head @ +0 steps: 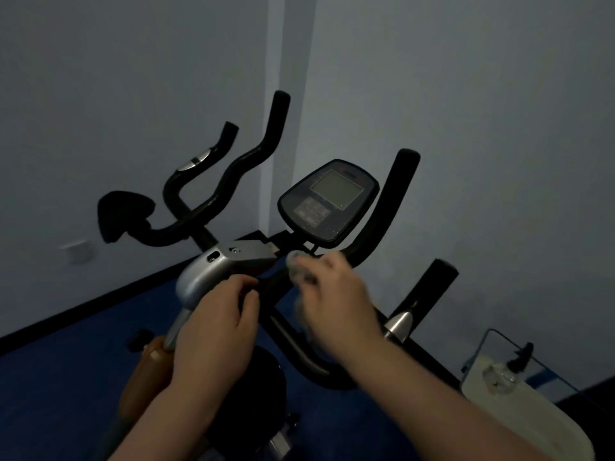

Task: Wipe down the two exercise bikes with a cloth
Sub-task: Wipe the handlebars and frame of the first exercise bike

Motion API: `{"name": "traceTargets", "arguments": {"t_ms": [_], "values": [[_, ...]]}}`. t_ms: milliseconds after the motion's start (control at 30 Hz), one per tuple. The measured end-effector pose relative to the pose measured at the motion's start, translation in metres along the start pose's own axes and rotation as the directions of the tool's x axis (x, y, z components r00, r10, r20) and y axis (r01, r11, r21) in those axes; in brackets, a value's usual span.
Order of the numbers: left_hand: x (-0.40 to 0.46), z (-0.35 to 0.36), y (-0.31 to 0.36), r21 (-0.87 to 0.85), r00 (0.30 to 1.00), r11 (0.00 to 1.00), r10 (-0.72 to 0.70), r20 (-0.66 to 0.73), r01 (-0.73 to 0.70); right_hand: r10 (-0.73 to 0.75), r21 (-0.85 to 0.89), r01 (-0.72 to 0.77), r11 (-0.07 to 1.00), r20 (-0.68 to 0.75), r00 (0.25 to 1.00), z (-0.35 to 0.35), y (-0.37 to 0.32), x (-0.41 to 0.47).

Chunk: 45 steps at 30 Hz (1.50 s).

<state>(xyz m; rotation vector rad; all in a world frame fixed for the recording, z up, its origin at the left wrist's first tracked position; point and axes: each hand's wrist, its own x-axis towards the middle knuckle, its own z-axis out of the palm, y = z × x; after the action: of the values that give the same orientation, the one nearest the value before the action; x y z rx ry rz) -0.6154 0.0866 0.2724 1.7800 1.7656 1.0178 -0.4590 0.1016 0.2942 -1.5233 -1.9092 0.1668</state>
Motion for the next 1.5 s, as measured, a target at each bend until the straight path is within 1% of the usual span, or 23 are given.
{"name": "traceTargets", "arguments": {"t_ms": [100, 133, 167, 267, 333, 433, 500, 567, 667, 767, 867, 933, 1033, 1067, 1133, 1167, 1200, 1267, 1300, 1333, 1367, 1433, 1500], "values": [[-0.009, 0.000, -0.003, 0.020, 0.994, 0.997, -0.074, -0.080, 0.076, 0.065, -0.047, -0.076, 0.996, -0.203, 0.977, -0.032, 0.023, 0.021], [-0.014, 0.001, -0.005, 0.018, 0.989, 0.994, -0.106, -0.101, 0.109, 0.092, -0.057, -0.108, 0.993, -0.226, 0.970, -0.037, 0.026, 0.023], [-0.020, 0.003, -0.008, 0.005, 0.983, 0.990, -0.138, -0.121, 0.140, 0.090, -0.080, -0.109, 0.991, -0.205, 0.975, -0.033, 0.022, 0.021], [-0.032, 0.010, -0.018, -0.085, 0.957, 0.972, -0.230, -0.178, 0.218, -0.038, -0.092, 0.038, 0.995, 0.006, 0.999, 0.013, -0.006, -0.002], [-0.037, 0.014, -0.022, -0.131, 0.943, 0.964, -0.254, -0.215, 0.230, -0.086, -0.008, 0.087, 0.996, 0.097, 0.992, 0.028, -0.015, -0.012], [-0.040, 0.019, -0.024, -0.155, 0.924, 0.961, -0.266, -0.274, 0.231, -0.145, 0.110, 0.125, 0.986, 0.206, 0.968, 0.015, -0.003, -0.004], [-0.040, 0.020, -0.025, -0.155, 0.919, 0.961, -0.264, -0.293, 0.227, -0.203, 0.146, 0.164, 0.976, 0.317, 0.926, 0.001, 0.005, -0.002], [-0.040, 0.020, -0.025, -0.158, 0.916, 0.961, -0.266, -0.300, 0.227, -0.254, 0.149, 0.208, 0.967, 0.453, 0.855, -0.007, 0.008, -0.011], [-0.040, 0.020, -0.024, -0.170, 0.915, 0.961, -0.260, -0.307, 0.217, -0.288, 0.093, 0.286, 0.954, 0.554, 0.781, -0.023, 0.023, -0.030], [-0.040, 0.021, -0.024, -0.179, 0.914, 0.960, -0.263, -0.309, 0.216, -0.290, 0.068, 0.304, 0.950, 0.545, 0.786, -0.029, 0.031, -0.033], [-0.041, 0.021, -0.025, -0.178, 0.916, 0.963, -0.250, -0.315, 0.202, -0.294, 0.024, 0.321, 0.947, 0.468, 0.833, -0.003, 0.007, -0.018], [-0.042, 0.020, -0.025, -0.201, 0.917, 0.961, -0.245, -0.313, 0.188, -0.272, 0.023, 0.296, 0.955, 0.466, 0.842, 0.010, -0.002, -0.009], [-0.040, 0.019, -0.027, -0.252, 0.928, 0.954, -0.233, -0.290, 0.161, -0.241, 0.151, 0.189, 0.970, 0.519, 0.820, -0.004, 0.009, 0.004], [-0.039, 0.019, -0.028, -0.262, 0.932, 0.953, -0.227, -0.284, 0.152, -0.254, 0.183, 0.186, 0.965, 0.486, 0.836, -0.013, 0.012, 0.011], [-0.038, 0.019, -0.030, -0.251, 0.938, 0.958, -0.206, -0.279, 0.136, -0.317, 0.173, 0.276, 0.946, 0.294, 0.902, -0.022, 0.011, 0.032], [-0.037, 0.018, -0.032, -0.236, 0.942, 0.964, -0.191, -0.277, 0.126, -0.348, 0.127, 0.327, 0.936, 0.217, 0.912, -0.020, 0.005, 0.044], [-0.036, 0.017, -0.033, -0.221, 0.947, 0.969, -0.173, -0.271, 0.113, -0.372, 0.057, 0.368, 0.928, 0.198, 0.907, -0.013, -0.003, 0.054], [-0.034, 0.012, -0.038, -0.197, 0.965, 0.977, -0.124, -0.233, 0.078, -0.384, -0.116, 0.443, 0.889, 0.338, 0.859, 0.012, -0.023, 0.066], [-0.033, 0.009, -0.040, -0.193, 0.973, 0.979, -0.099, -0.210, 0.058, -0.373, -0.145, 0.470, 0.871, 0.429, 0.823, 0.024, -0.029, 0.067], [-0.033, 0.008, -0.042, -0.195, 0.978, 0.980, -0.079, -0.192, 0.041, -0.352, -0.114, 0.459, 0.881, 0.490, 0.798, 0.032, -0.031, 0.066], [-0.032, 0.007, -0.044, -0.204, 0.981, 0.979, -0.067, -0.182, 0.030, -0.312, -0.056, 0.399, 0.915, 0.531, 0.788, 0.034, -0.030, 0.066], [-0.033, 0.009, -0.047, -0.236, 0.980, 0.972, -0.060, -0.187, 0.015, -0.277, 0.025, 0.318, 0.948, 0.560, 0.781, 0.028, -0.020, 0.067], [-0.034, 0.011, -0.048, -0.268, 0.975, 0.963, -0.071, -0.209, 0.013, -0.254, -0.005, 0.317, 0.948, 0.587, 0.768, 0.022, -0.013, 0.073]]}}
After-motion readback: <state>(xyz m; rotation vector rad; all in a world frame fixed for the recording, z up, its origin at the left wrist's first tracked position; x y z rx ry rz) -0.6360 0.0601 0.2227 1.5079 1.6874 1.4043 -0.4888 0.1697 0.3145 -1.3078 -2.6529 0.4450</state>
